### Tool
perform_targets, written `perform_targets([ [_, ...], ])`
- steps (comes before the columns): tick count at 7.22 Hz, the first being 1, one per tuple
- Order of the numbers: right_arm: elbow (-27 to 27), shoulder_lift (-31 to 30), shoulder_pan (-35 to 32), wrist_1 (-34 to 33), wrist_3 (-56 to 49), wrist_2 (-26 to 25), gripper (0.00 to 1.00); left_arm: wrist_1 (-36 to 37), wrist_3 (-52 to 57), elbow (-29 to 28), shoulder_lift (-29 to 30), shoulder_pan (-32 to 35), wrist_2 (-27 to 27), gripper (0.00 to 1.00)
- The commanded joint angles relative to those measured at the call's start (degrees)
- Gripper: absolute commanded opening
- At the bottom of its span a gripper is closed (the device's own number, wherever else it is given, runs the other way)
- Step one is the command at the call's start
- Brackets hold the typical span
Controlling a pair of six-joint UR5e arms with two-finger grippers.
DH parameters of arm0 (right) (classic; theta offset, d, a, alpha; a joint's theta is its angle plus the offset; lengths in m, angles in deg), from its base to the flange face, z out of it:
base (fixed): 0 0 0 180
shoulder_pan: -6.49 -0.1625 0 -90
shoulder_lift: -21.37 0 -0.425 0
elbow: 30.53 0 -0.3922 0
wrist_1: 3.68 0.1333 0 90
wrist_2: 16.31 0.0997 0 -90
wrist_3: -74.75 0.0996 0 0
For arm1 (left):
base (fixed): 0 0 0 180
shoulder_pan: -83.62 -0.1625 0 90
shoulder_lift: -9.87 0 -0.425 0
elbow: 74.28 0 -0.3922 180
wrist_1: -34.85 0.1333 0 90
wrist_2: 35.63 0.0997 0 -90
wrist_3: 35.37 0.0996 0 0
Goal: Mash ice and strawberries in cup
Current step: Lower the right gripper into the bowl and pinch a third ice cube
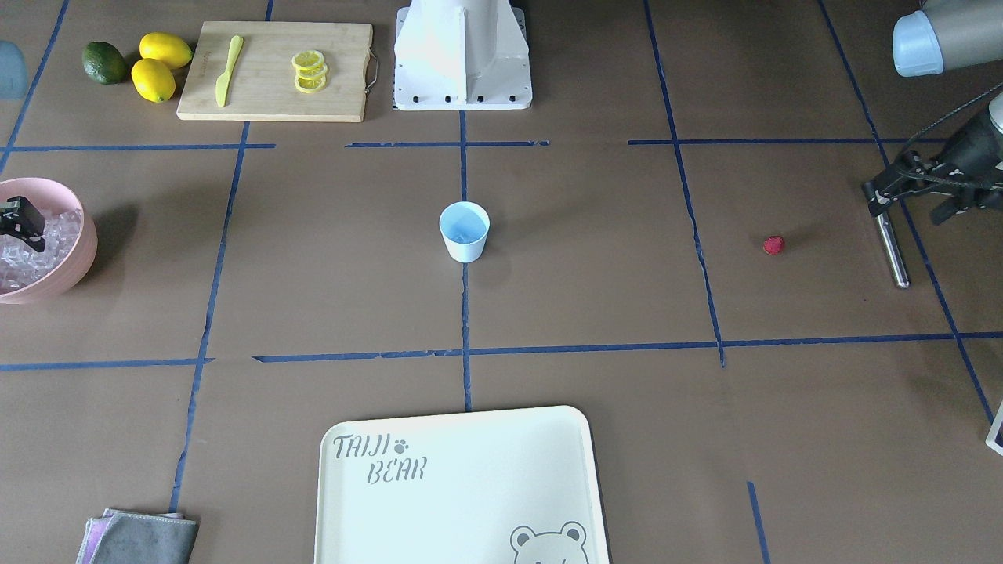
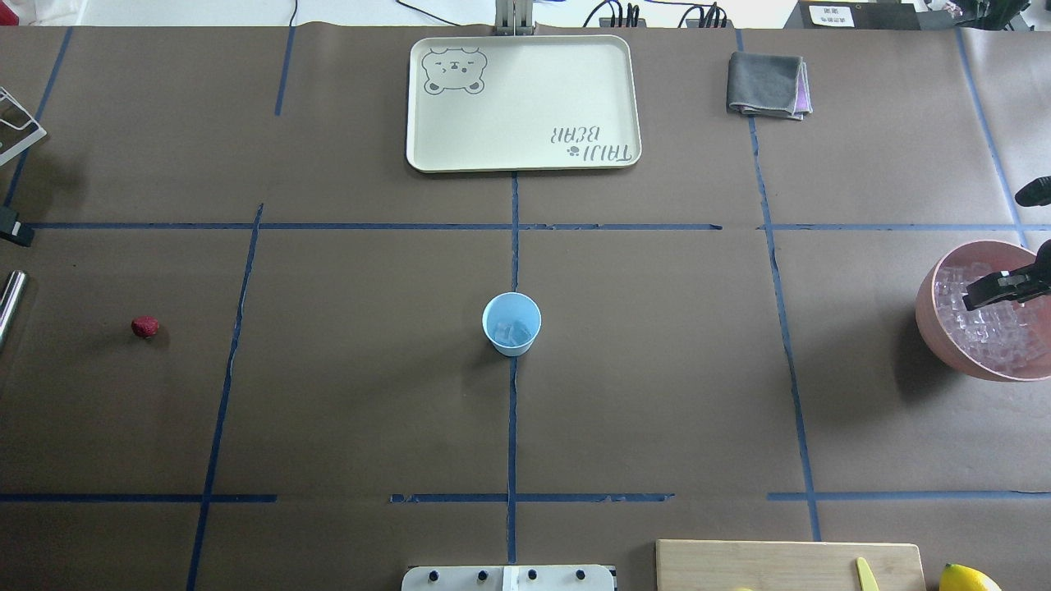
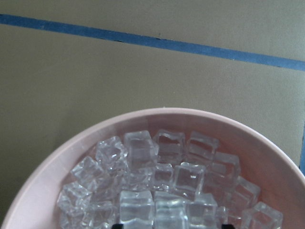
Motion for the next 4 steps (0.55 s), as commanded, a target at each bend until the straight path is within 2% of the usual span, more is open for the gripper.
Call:
perform_targets([
  [1, -0.3, 0.3, 0.0, 0.0, -0.2, 0.1, 0.72, -0.1, 0.1, -0.1, 0.1, 0.0, 0.1, 1.0],
  [2, -0.2, 0.7, 0.0, 0.0, -0.2, 0.2, 0.5, -0.1, 0.1, -0.2, 0.1, 0.0, 0.0, 1.0],
  [3, -0.1, 0.8, -0.5, -0.3, -0.2, 0.2, 0.12, 0.0, 0.1, -0.2, 0.1, 0.0, 0.1, 1.0],
  [4, 0.0, 0.8, -1.0, -0.6, -0.3, 0.2, 0.01, -0.1, 0.1, -0.2, 0.1, 0.0, 0.1, 1.0],
])
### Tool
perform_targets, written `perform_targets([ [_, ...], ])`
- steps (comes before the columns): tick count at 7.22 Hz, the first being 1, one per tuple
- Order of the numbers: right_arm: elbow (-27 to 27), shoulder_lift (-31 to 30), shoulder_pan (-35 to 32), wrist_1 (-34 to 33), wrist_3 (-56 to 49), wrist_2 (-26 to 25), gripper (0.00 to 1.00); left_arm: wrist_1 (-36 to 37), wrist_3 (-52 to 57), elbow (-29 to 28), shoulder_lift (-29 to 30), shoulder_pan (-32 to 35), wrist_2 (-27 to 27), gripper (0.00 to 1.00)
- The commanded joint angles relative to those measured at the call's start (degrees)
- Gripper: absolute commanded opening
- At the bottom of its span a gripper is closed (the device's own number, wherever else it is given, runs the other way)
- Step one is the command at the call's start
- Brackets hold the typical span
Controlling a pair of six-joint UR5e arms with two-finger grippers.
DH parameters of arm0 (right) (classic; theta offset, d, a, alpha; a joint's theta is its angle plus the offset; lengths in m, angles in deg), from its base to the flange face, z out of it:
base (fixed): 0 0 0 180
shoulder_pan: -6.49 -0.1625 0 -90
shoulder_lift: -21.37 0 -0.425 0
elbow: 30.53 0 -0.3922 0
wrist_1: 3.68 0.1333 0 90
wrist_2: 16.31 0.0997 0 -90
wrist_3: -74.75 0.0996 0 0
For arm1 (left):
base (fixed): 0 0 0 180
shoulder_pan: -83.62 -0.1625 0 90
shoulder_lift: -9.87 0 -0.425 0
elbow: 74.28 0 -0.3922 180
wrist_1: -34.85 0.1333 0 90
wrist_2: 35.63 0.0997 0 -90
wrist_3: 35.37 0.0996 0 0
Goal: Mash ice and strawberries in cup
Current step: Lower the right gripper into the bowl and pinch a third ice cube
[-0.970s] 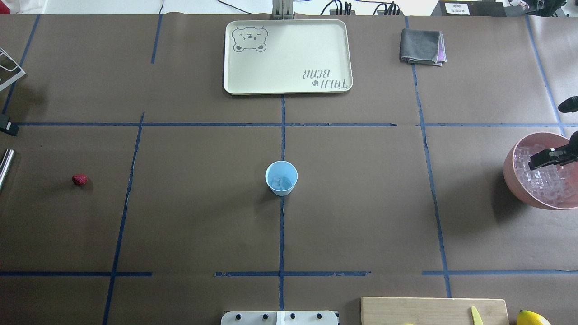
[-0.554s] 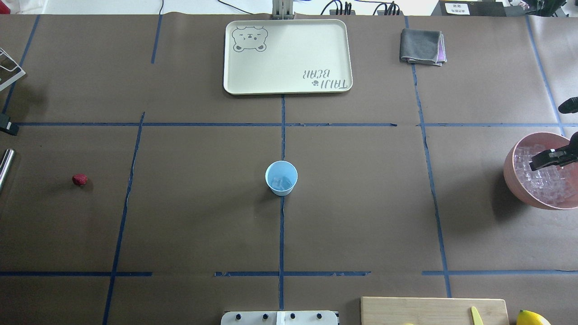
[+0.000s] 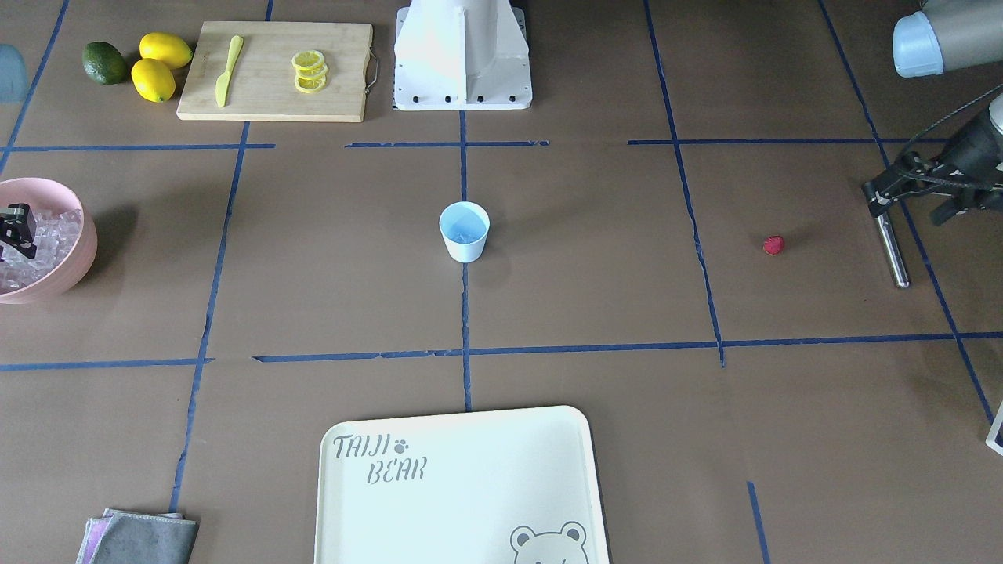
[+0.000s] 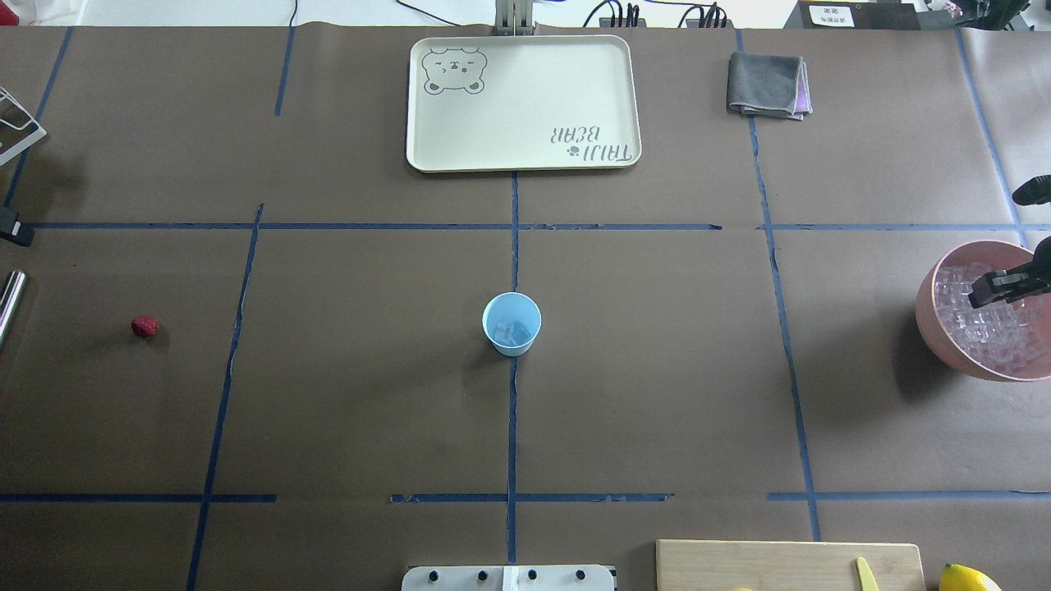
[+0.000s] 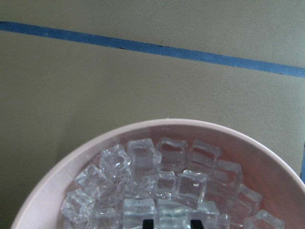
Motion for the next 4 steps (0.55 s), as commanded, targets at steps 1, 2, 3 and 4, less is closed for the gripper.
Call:
perform_targets([
  [1, 0.1, 0.1, -1.3, -0.5, -0.1, 0.0, 0.0, 0.1, -0.1, 0.1, 0.4, 0.0, 0.0, 1.0],
  [2, 1.1, -0.2, -4.2, -0.6, -0.4, 1.0, 0.0, 0.1, -0.1, 0.0, 0.4, 0.0, 0.0, 1.0],
  [3, 3.8, -0.4, -7.2, -2.4, -0.6, 4.1, 0.0, 0.1, -0.1, 0.0, 0.4, 0.0, 0.0, 1.0],
  [4, 8.1, -0.4, -7.5, -6.9, -0.7, 4.5, 0.0, 0.1, -0.1, 0.0, 0.4, 0.0, 0.0, 1.0],
])
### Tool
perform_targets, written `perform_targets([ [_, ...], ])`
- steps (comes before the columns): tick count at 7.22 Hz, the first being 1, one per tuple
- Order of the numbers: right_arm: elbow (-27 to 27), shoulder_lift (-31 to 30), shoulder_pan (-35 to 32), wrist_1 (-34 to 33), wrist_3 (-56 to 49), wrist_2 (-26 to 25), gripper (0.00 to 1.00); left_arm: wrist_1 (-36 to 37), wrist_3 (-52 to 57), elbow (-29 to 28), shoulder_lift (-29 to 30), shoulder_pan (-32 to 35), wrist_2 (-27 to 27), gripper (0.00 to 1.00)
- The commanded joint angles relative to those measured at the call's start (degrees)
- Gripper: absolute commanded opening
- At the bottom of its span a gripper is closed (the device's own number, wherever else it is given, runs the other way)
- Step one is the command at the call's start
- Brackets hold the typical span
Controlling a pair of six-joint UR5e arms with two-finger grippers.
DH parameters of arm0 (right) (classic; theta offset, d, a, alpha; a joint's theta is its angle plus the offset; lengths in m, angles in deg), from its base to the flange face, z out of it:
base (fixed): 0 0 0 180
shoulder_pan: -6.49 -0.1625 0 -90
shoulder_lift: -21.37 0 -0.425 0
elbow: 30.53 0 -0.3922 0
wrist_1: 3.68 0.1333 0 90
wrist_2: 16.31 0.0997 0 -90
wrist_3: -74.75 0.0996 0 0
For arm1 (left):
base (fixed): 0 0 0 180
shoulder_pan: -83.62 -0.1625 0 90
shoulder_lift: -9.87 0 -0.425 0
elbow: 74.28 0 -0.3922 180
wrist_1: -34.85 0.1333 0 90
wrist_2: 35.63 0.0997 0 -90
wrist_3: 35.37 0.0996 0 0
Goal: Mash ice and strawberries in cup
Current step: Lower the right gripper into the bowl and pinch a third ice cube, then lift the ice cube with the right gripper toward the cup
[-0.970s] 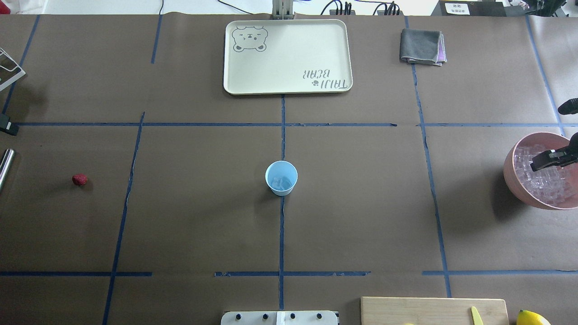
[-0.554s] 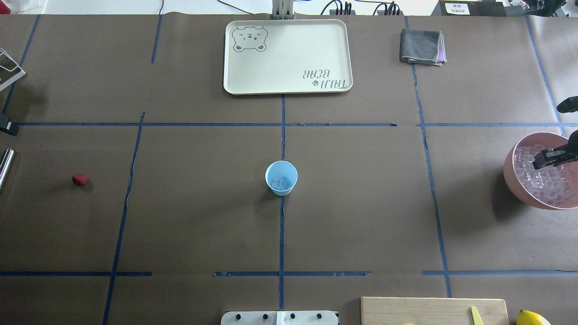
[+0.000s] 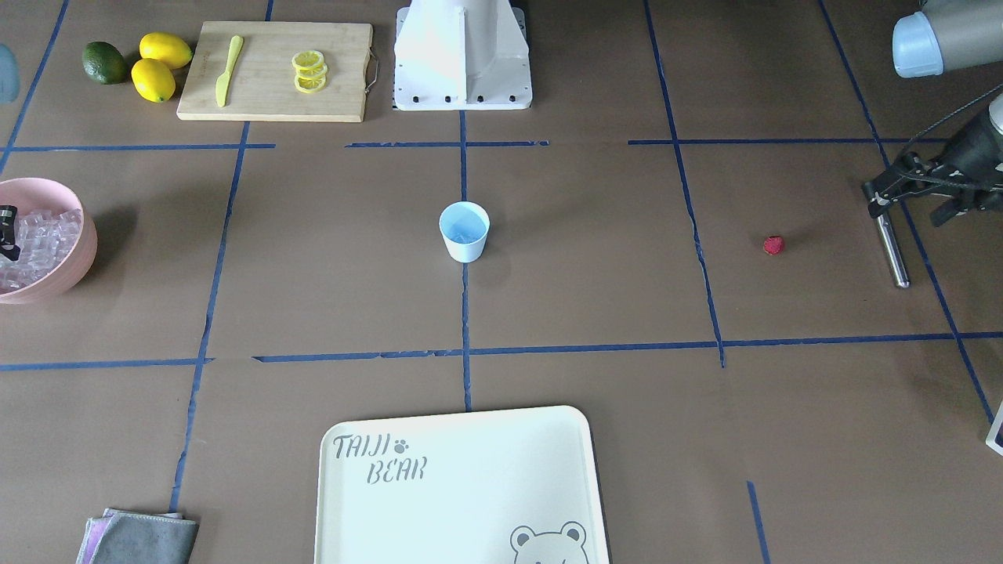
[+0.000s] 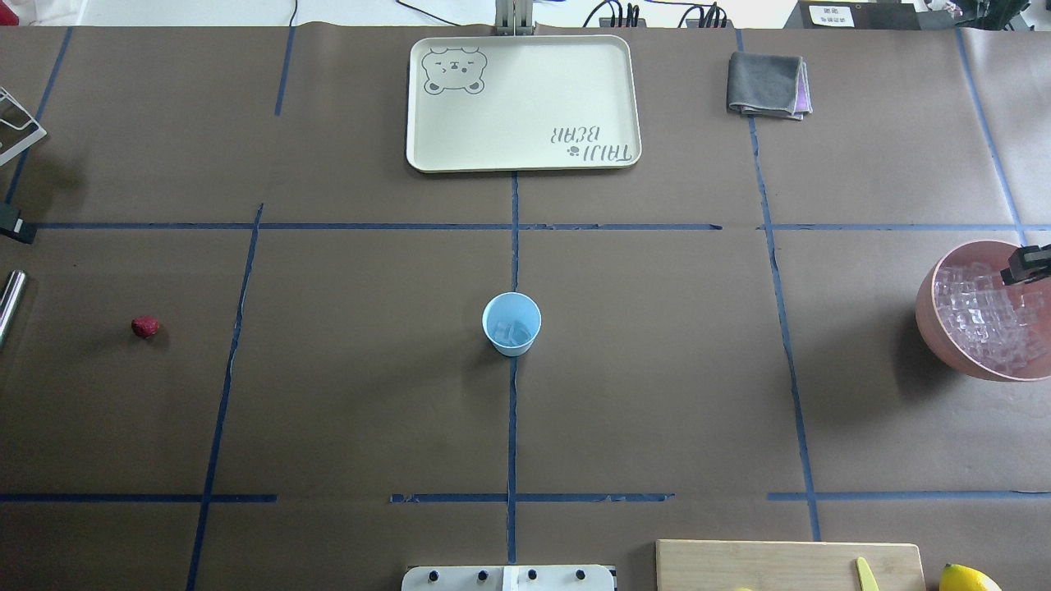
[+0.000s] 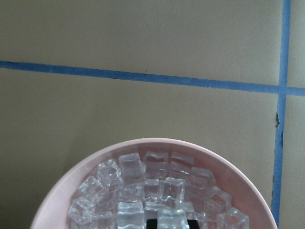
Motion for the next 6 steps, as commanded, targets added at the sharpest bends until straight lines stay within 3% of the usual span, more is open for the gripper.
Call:
perform_targets([
  [1, 9.1, 1.3, -1.0, -10.5, -0.1, 1.4, 0.0, 0.0, 0.0, 0.1, 0.0, 0.0, 0.0, 1.0],
  [3, 12.7, 12.8, 2.8, -24.2, 1.6, 1.3, 0.0, 0.0, 0.0, 0.0, 0.0, 0.0, 0.0, 1.0],
  [4, 13.3, 18.9, 6.4, -28.2, 7.7, 1.1, 0.0, 0.0, -0.1, 0.0, 0.0, 0.0, -0.1, 1.0],
  [6, 12.2, 31.7, 20.6, -29.1, 27.6, -2.7, 0.0, 0.0, -0.1, -0.1, 0.0, 0.0, -0.3, 1.0],
])
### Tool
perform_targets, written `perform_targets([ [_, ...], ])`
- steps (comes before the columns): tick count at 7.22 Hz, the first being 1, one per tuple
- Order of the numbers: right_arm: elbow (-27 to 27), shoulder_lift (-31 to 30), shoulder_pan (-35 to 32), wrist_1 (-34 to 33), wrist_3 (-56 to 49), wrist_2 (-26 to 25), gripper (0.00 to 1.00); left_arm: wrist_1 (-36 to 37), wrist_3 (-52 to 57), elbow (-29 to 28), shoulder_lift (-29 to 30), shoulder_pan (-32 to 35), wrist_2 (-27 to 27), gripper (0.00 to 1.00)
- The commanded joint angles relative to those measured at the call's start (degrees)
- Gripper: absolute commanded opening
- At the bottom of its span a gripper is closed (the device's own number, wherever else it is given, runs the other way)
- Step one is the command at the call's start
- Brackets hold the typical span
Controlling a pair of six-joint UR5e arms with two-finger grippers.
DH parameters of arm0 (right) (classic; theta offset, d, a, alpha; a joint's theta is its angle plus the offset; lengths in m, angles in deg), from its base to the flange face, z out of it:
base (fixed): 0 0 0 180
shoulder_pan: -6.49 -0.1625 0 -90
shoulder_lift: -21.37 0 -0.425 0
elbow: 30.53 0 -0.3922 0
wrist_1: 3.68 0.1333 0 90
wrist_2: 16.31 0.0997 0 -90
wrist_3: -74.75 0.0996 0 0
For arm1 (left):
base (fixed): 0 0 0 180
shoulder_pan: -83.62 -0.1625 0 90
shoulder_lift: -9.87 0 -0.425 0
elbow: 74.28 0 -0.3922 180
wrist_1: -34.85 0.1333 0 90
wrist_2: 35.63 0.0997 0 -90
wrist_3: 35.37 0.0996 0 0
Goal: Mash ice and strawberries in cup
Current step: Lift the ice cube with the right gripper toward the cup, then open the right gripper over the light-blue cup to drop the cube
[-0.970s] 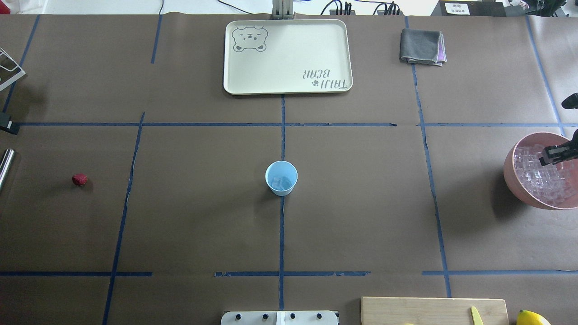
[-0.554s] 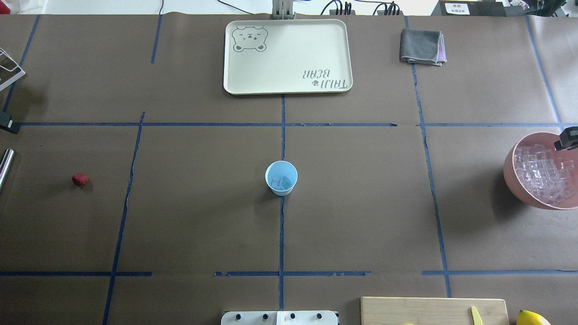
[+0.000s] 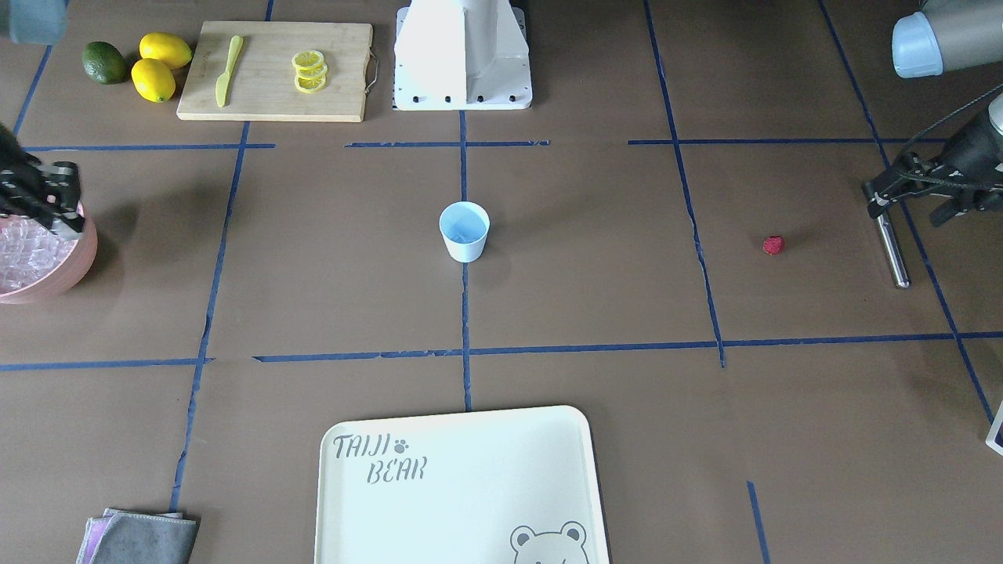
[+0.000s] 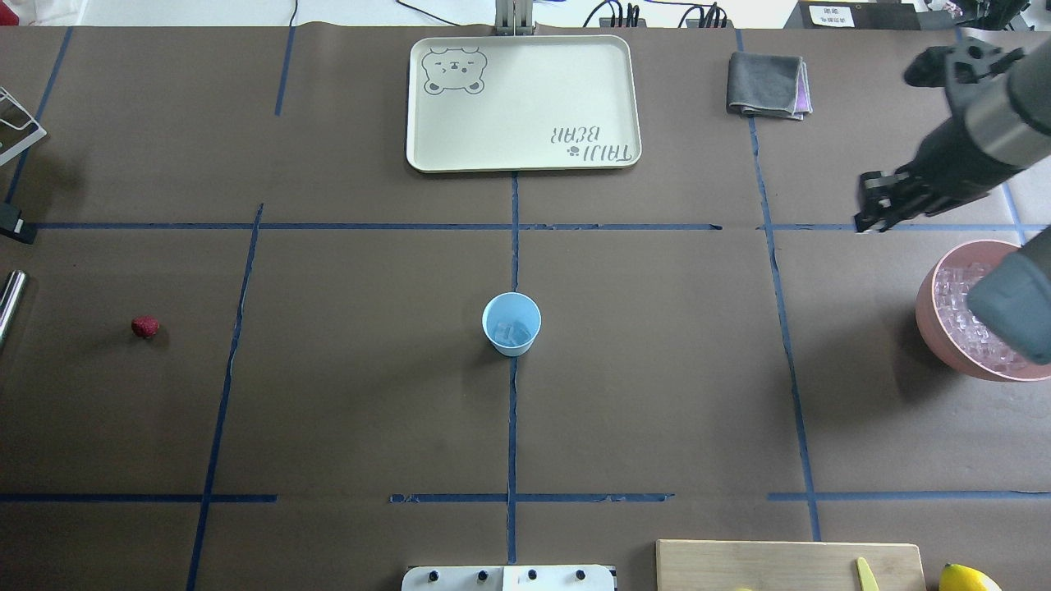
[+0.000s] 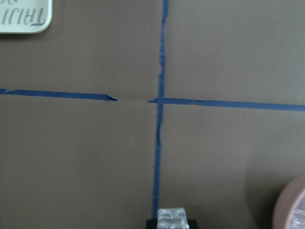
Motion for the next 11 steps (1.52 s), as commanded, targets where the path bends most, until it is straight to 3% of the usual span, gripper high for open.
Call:
perform_targets([
  [1, -2.6, 15.1, 15.0, -2.8, 19.2, -8.1, 0.01, 0.0, 0.0, 0.0, 0.0, -0.1, 0.0, 1.0],
  [2, -8.0, 22.6, 22.4, -3.0, 25.4, -16.4, 0.01, 0.0, 0.0, -0.1, 0.0, -0.1, 0.1, 1.0],
  [3, -14.6, 28.5, 26.3, -2.6, 28.5, -21.3, 0.01, 0.0, 0.0, -0.1, 0.0, 0.0, 0.1, 1.0],
  [4, -17.7, 30.9, 27.8, -2.6, 28.8, -21.9, 0.01, 0.0, 0.0, -0.2, 0.0, -0.1, 0.1, 1.0],
  [8, -21.6, 33.2, 29.7, -2.4, 29.4, -23.9, 0.02, 0.0, 0.1, -0.5, 0.0, -0.2, 0.1, 1.0],
  [11, -21.9, 33.6, 29.7, -2.4, 29.4, -23.9, 0.09, -0.1, 0.1, -0.6, 0.0, -0.2, 0.1, 1.0],
])
